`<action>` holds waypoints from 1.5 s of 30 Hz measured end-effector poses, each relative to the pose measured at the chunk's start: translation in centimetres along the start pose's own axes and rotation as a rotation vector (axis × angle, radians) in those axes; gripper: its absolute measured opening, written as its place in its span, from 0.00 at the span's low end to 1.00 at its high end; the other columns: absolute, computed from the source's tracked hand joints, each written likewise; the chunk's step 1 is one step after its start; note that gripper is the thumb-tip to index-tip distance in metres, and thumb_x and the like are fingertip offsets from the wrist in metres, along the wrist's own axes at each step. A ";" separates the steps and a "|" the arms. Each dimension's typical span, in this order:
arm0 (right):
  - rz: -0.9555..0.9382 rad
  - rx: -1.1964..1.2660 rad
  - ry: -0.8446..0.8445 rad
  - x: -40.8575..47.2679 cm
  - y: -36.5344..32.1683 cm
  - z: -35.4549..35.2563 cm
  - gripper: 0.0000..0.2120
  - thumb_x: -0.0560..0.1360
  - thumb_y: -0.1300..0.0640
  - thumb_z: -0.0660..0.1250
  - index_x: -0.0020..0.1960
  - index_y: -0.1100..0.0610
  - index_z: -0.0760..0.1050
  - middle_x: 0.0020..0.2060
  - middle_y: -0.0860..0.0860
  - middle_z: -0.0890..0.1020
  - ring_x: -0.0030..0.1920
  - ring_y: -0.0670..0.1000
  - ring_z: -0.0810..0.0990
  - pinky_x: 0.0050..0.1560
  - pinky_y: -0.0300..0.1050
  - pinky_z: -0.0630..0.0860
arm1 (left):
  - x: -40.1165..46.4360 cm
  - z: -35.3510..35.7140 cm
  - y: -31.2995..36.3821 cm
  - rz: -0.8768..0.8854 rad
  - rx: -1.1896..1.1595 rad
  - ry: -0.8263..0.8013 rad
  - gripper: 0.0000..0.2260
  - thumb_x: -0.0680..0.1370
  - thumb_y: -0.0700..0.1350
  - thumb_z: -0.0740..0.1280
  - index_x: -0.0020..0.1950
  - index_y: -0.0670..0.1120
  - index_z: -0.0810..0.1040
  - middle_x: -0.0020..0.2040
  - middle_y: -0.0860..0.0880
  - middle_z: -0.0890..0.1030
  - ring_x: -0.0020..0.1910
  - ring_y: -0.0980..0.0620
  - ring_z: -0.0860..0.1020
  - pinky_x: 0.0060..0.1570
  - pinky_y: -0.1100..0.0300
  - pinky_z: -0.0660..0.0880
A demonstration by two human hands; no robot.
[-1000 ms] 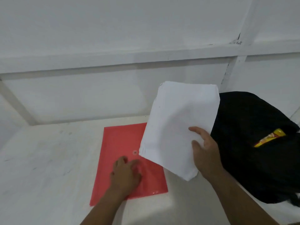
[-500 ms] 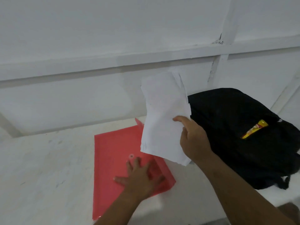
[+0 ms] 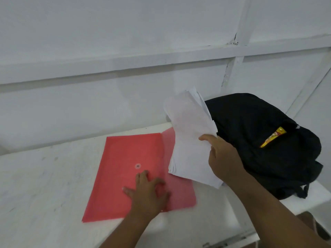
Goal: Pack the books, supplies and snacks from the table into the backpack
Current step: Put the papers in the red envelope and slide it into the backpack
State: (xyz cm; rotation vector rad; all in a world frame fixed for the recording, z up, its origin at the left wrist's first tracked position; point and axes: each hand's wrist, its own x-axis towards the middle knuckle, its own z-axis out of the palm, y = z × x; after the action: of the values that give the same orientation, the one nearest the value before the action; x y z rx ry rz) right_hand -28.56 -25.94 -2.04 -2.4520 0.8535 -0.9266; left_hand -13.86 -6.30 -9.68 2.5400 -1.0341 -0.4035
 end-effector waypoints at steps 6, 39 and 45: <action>0.278 0.187 -0.257 -0.5 0.1 -0.4 0.28 0.75 0.72 0.56 0.57 0.41 0.75 0.58 0.43 0.79 0.54 0.43 0.78 0.48 0.22 0.68 | -0.5 0.3 -0.7 0.034 -0.332 0.254 0.13 0.76 0.42 0.68 0.59 0.55 0.76 0.49 0.54 0.80 0.50 0.48 0.81 0.69 0.28 0.58; 0.575 0.520 -0.443 1.0 -4.9 11.0 0.20 0.73 0.72 0.60 0.59 0.53 0.72 0.47 0.49 0.78 0.45 0.45 0.79 0.40 0.37 0.76 | -0.8 -2.9 0.8 0.216 -0.505 0.280 0.18 0.74 0.46 0.73 0.64 0.54 0.78 0.57 0.72 0.74 0.59 0.76 0.72 0.62 0.76 0.68; 0.662 0.615 -0.396 0.2 -3.9 10.0 0.18 0.72 0.70 0.58 0.55 0.52 0.74 0.50 0.51 0.80 0.44 0.54 0.83 0.33 0.47 0.82 | -0.4 -2.7 -0.2 0.248 -0.388 0.125 0.26 0.77 0.58 0.68 0.74 0.61 0.66 0.66 0.65 0.73 0.62 0.66 0.74 0.62 0.73 0.68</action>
State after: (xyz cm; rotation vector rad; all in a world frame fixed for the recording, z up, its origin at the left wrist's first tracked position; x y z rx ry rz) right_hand -19.90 -21.83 -6.98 -1.5805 0.9585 -0.3575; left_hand -12.99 -5.25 -7.25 2.0407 -1.0865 -0.3329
